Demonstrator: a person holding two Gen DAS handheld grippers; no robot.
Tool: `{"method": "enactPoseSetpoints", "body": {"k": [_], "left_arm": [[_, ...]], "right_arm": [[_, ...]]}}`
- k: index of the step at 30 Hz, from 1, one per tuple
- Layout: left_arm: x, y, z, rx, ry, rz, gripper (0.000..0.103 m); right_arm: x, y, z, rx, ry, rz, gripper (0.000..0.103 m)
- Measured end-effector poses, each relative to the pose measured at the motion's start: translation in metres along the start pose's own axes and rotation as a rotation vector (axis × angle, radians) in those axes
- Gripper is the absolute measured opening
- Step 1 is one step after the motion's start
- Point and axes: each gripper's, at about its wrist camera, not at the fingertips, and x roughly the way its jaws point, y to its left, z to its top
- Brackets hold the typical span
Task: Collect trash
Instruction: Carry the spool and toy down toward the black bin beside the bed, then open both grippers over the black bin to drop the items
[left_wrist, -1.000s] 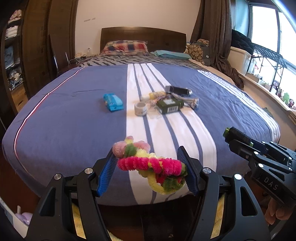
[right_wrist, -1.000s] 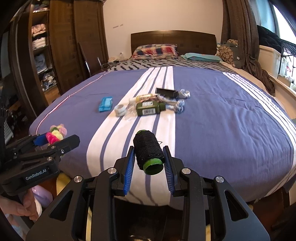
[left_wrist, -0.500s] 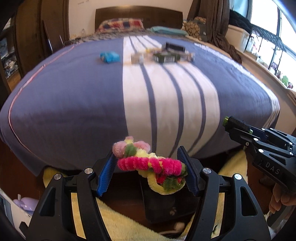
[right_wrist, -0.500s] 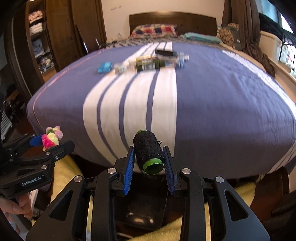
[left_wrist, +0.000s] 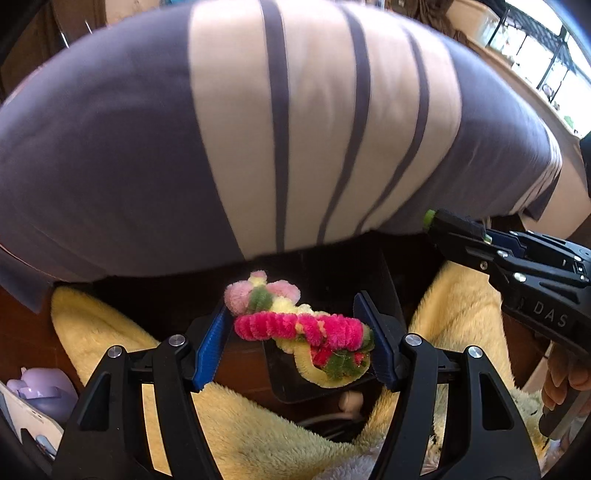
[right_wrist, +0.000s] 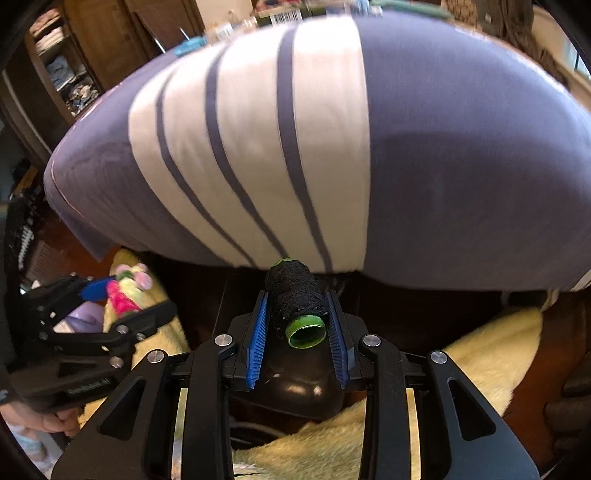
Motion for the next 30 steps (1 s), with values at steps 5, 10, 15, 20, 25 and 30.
{"method": "enactPoseSetpoints", "body": {"k": [5, 10, 15, 20, 25, 30], "left_arm": [[0.022, -0.002, -0.003, 0.005, 0.072, -0.01, 0.063], [0.037, -0.003, 0.0, 0.009, 0.126, -0.025, 0.064], [0.048, 0.001, 0.001, 0.007, 0.162, -0.034, 0.066], [0.054, 0.001, 0.0, -0.005, 0.165, -0.041, 0.079], [0.045, 0.009, 0.002, -0.009, 0.127, -0.023, 0.088], [0.027, 0.011, 0.006, 0.001, 0.067, 0.005, 0.089]], "right_arm": [[0.02, 0.0, -0.002, 0.011, 0.067, 0.009, 0.031], [0.037, 0.007, 0.0, 0.0, 0.115, 0.013, 0.033], [0.041, 0.008, 0.008, 0.002, 0.122, 0.015, 0.033], [0.04, 0.002, 0.014, 0.014, 0.109, 0.006, 0.043], [0.028, 0.001, 0.018, 0.016, 0.076, -0.012, 0.051], [0.005, -0.001, 0.025, 0.013, 0.004, -0.05, 0.068]]}}
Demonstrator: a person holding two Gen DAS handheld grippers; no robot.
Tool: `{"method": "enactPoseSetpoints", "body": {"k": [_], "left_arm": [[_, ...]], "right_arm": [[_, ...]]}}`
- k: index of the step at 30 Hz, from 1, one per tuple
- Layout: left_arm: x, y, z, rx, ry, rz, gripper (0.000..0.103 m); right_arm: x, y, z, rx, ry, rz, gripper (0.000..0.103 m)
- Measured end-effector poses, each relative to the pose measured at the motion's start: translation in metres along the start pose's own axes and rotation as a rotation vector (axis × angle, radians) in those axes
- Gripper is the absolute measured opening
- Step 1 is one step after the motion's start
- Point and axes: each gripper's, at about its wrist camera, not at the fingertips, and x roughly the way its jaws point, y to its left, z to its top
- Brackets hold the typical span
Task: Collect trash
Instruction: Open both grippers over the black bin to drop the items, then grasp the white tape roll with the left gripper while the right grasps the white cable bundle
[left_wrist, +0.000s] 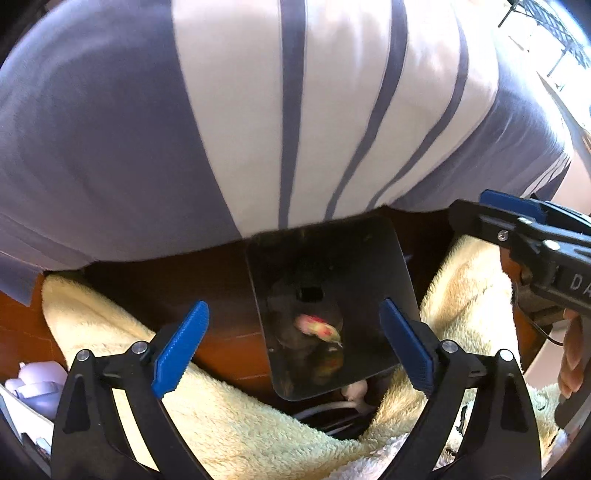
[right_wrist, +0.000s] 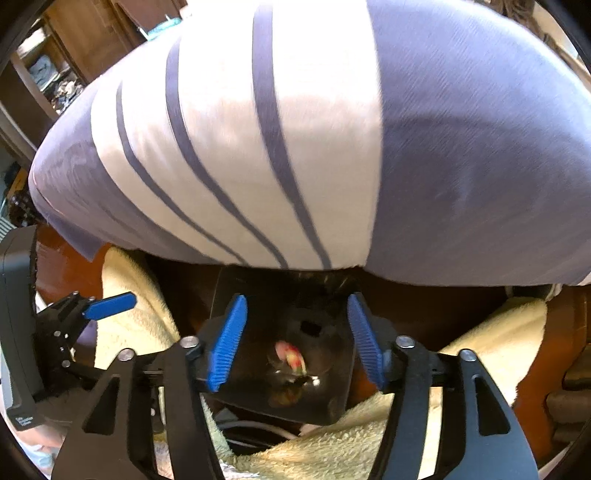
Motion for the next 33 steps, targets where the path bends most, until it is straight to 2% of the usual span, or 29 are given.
{"method": "enactPoseSetpoints", "body": {"k": [4, 9, 15, 24, 33], "left_arm": [[-0.024, 0.004, 0.005, -0.01, -0.067, 0.034, 0.09], [-0.058, 0.01, 0.019, -0.008, -0.167, 0.096, 0.09], [-0.088, 0.013, 0.042, -0.002, -0.255, 0.134, 0.09], [-0.116, 0.022, 0.093, -0.01, -0.342, 0.178, 0.09], [-0.107, 0.034, 0.156, -0.025, -0.381, 0.186, 0.089]], "right_arm": [[-0.029, -0.005, 0.007, 0.003, -0.086, -0.012, 0.079], [-0.063, -0.014, 0.022, 0.0, -0.185, -0.043, 0.08], [-0.085, -0.025, 0.046, 0.004, -0.26, -0.075, 0.08], [-0.087, -0.039, 0.091, 0.014, -0.322, -0.094, 0.08], [-0.072, -0.04, 0.148, 0.007, -0.351, -0.102, 0.08]]}}
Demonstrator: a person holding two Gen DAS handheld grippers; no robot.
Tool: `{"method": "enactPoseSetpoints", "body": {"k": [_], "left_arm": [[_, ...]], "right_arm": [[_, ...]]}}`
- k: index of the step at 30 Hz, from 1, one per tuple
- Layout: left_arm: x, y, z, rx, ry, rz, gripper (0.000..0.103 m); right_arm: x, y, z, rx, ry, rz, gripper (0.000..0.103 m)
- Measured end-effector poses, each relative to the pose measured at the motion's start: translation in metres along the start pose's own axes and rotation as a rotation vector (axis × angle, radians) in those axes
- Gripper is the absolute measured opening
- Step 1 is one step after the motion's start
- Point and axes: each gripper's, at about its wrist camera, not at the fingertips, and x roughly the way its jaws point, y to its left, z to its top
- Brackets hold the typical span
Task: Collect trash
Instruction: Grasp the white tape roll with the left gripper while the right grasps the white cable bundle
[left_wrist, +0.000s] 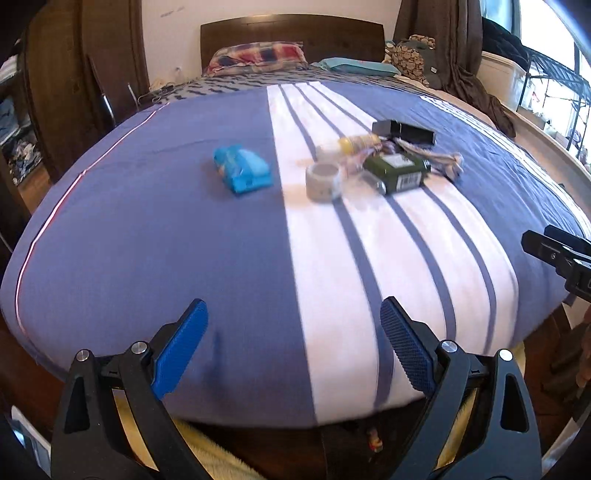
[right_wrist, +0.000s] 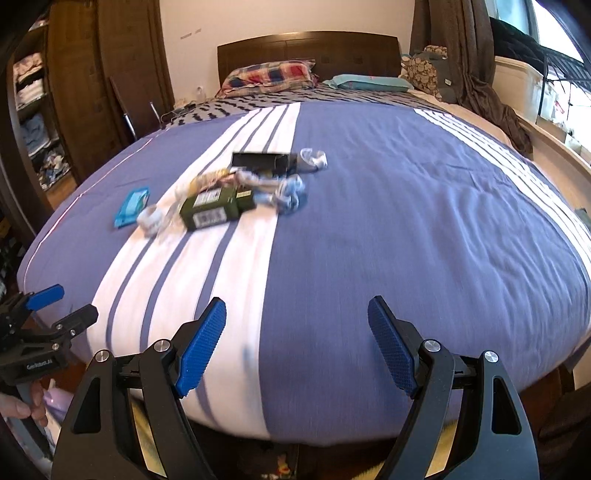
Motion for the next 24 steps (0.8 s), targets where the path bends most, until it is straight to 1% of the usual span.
{"method": "enactPoseSetpoints", "body": {"k": [7, 10, 12, 15, 17, 19, 20, 22, 24], "left_arm": [[0.031, 0.002, 0.035, -0.012, -0.009, 0.002, 0.088], [0.045, 0.003, 0.049, -0.014, -0.011, -0.01, 0.084], [0.053, 0.004, 0.056, -0.015, -0.007, -0.013, 0.077], [0.066, 0.003, 0.065, -0.023, -0.001, -0.036, 0.072], [0.073, 0.001, 0.07, -0.019, 0.005, -0.046, 0.072], [0.082, -0.002, 0.075, -0.012, 0.01, -0.046, 0.069], [0.085, -0.003, 0.078, -0.01, 0.011, -0.045, 0.065], [0.09, -0.005, 0.082, -0.007, 0.011, -0.046, 0.064], [0.093, -0.007, 0.086, -0.002, 0.01, -0.046, 0.062]], "right_arm": [[0.038, 0.0, 0.035, 0.008, -0.006, -0.008, 0.08], [0.05, 0.0, 0.043, 0.007, -0.008, -0.014, 0.079], [0.055, -0.001, 0.049, 0.012, -0.012, -0.015, 0.079], [0.063, -0.002, 0.056, 0.017, -0.018, -0.001, 0.078], [0.069, -0.001, 0.061, 0.022, -0.015, 0.008, 0.073], [0.077, -0.001, 0.065, 0.028, -0.006, 0.015, 0.066], [0.08, -0.001, 0.066, 0.03, -0.001, 0.015, 0.065], [0.089, -0.002, 0.069, 0.033, 0.013, 0.021, 0.058], [0.095, -0.001, 0.07, 0.032, 0.023, 0.028, 0.052]]}}
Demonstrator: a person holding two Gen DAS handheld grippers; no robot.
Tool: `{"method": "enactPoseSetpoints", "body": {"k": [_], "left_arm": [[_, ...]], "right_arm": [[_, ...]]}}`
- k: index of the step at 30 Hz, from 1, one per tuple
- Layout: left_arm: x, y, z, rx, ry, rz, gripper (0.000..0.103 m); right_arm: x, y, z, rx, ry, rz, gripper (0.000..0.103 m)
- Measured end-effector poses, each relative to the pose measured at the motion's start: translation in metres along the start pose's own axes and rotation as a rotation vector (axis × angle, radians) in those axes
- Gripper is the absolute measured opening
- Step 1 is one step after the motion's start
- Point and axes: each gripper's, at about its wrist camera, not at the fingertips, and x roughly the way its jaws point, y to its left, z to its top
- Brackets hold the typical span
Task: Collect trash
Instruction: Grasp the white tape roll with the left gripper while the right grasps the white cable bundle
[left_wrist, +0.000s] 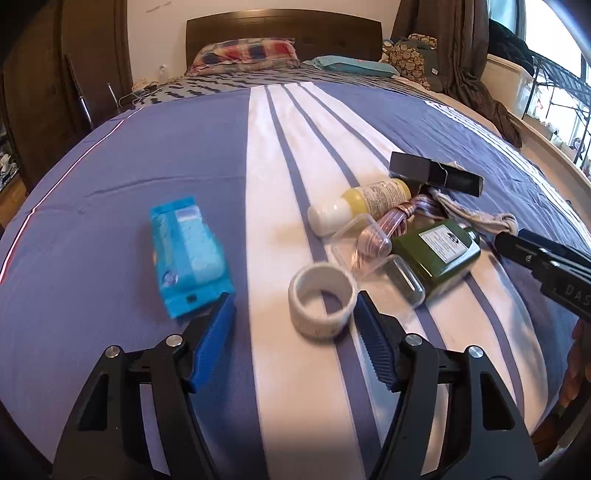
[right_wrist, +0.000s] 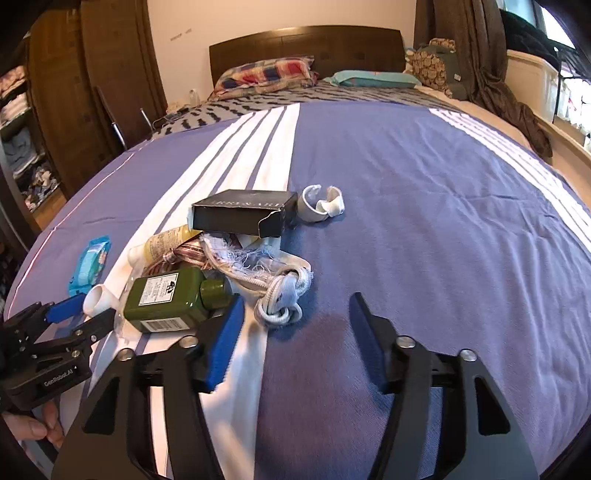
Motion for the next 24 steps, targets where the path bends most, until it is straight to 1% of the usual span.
{"method": "enactPoseSetpoints", "body": {"k": [2, 4, 5, 6, 7, 8, 9, 14, 17, 21, 24], "left_arm": [[0.004, -0.001, 0.004, 0.005, 0.001, -0.002, 0.061], [0.006, -0.003, 0.007, 0.01, 0.004, -0.01, 0.061], [0.007, -0.005, 0.008, 0.015, 0.005, -0.012, 0.058], [0.008, -0.006, 0.009, 0.02, 0.004, -0.015, 0.048], [0.008, -0.007, 0.009, 0.023, 0.005, -0.018, 0.043], [0.009, -0.007, 0.01, 0.022, 0.007, -0.019, 0.035], [0.008, -0.008, 0.01, 0.02, 0.008, -0.023, 0.031], [-0.003, -0.006, 0.004, 0.013, 0.003, -0.018, 0.031], [-0.017, -0.003, -0.002, 0.008, -0.009, -0.015, 0.031], [-0.046, -0.002, -0.014, 0.016, -0.039, -0.016, 0.031], [-0.073, -0.005, -0.023, 0.024, -0.065, -0.017, 0.031]], "right_arm": [[0.006, 0.002, 0.0, -0.012, 0.009, -0.006, 0.043], [0.007, 0.003, -0.001, -0.019, 0.008, -0.004, 0.026], [0.006, 0.004, -0.001, -0.022, 0.005, -0.002, 0.023], [0.004, 0.004, -0.002, -0.025, 0.0, -0.002, 0.021], [0.002, 0.004, -0.003, -0.027, -0.003, -0.005, 0.02], [-0.001, 0.004, -0.004, -0.029, -0.008, -0.009, 0.02], [-0.002, 0.004, -0.003, -0.03, -0.01, -0.011, 0.02], [-0.025, 0.001, -0.006, -0.038, -0.041, -0.032, 0.02], [-0.044, 0.0, -0.008, -0.037, -0.065, -0.029, 0.019], [-0.07, 0.002, -0.013, -0.043, -0.094, -0.025, 0.019], [-0.097, 0.008, -0.022, -0.048, -0.122, -0.008, 0.019]]}}
